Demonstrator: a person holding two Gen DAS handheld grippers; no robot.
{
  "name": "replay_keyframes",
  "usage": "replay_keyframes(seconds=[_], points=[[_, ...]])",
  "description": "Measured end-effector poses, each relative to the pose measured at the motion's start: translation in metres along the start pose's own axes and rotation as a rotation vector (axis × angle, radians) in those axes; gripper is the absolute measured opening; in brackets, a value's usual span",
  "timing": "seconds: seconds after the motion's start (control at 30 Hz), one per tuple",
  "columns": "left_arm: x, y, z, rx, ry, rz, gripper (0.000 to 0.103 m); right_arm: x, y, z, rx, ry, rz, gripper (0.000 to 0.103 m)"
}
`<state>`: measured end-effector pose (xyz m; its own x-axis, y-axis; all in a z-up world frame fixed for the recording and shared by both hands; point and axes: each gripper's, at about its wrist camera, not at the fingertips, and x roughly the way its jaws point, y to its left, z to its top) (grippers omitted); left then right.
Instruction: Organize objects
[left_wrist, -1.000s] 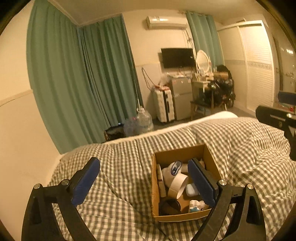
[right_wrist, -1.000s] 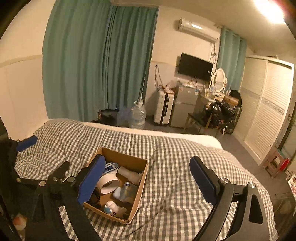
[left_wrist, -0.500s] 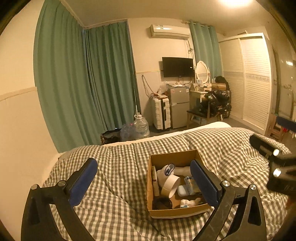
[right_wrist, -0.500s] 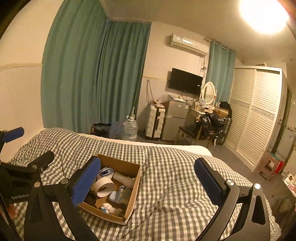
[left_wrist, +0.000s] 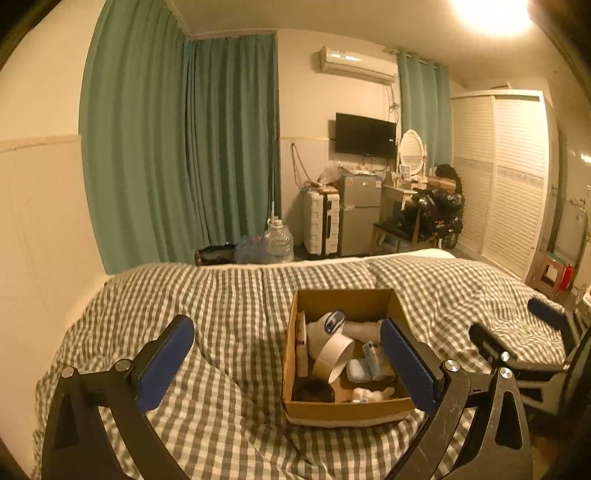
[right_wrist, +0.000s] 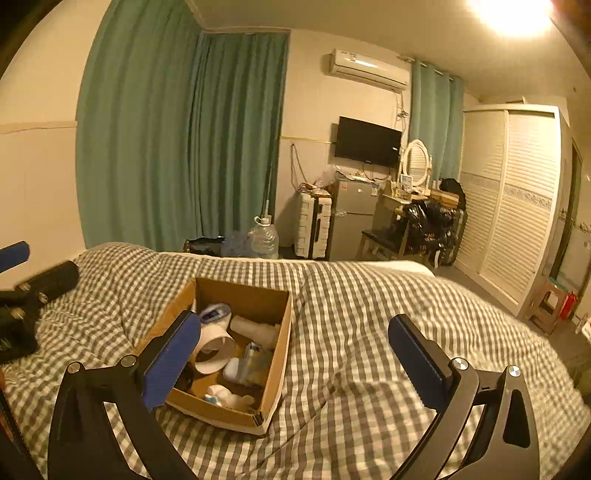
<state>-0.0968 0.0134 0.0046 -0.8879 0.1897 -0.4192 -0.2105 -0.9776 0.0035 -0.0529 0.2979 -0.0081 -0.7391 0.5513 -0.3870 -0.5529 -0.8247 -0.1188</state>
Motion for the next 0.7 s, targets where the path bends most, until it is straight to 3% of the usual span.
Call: replay_keyframes(seconds=[0.27, 0.7], points=[[0.011, 0.000, -0.027, 0.005, 0.023, 0.030, 0.103, 0.020, 0.000, -0.028, 0.003, 0.060, 0.004, 0.102], [0.022, -0.004, -0.039, 0.021, 0.048, 0.071, 0.103, 0.010, 0.001, -0.028, 0.011, 0.049, 0.001, 0.102]])
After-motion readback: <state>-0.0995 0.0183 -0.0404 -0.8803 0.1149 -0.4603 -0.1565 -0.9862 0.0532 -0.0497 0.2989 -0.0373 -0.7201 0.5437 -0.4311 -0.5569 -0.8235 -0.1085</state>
